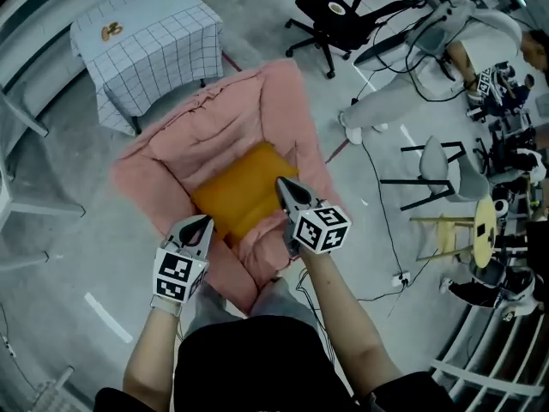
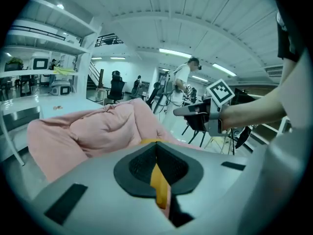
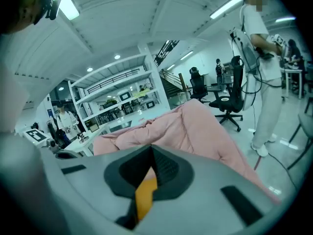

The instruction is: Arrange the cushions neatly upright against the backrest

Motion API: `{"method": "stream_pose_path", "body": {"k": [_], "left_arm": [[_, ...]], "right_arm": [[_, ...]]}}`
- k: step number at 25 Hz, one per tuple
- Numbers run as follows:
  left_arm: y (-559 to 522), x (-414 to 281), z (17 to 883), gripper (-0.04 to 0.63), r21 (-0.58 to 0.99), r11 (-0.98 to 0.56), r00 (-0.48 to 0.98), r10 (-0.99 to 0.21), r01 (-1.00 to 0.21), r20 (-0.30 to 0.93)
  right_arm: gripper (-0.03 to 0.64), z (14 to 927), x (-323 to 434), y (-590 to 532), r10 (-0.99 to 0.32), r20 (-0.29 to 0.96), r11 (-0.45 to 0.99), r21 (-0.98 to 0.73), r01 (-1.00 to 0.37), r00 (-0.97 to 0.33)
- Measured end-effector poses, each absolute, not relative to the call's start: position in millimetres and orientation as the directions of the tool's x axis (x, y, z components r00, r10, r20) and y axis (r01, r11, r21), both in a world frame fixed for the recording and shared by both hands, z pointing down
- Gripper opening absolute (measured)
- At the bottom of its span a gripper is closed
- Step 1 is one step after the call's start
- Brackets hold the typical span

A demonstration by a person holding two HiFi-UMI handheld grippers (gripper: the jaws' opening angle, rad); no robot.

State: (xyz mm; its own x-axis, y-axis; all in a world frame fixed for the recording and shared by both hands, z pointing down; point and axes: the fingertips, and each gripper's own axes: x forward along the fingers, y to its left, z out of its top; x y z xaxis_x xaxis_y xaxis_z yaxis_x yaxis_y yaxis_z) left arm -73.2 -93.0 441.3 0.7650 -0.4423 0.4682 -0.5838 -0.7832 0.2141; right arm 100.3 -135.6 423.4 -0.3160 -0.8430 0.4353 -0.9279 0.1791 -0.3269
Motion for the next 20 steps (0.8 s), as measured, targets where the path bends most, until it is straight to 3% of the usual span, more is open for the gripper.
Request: {"method": "stream_pose_path", "body": {"k": [12, 20], "left_arm": [[-63.4, -38.3, 328.7, 0.014, 0.123, -0.907, 0.883, -0.351, -0.404, 0.312], [-38.6, -14.2, 270.9, 0.014, 0.078, -0.919, 0.903, -0.359, -0.386, 0.237]], "right_arm": [[0.009, 311.0, 82.4, -53.8, -0.944, 0.218, 0.181, -0.284, -0.942, -0.247], [0.009, 253.6, 90.1, -12.2, -0.954, 0.116, 0.241, -0.246, -0.939, -0.276]]}}
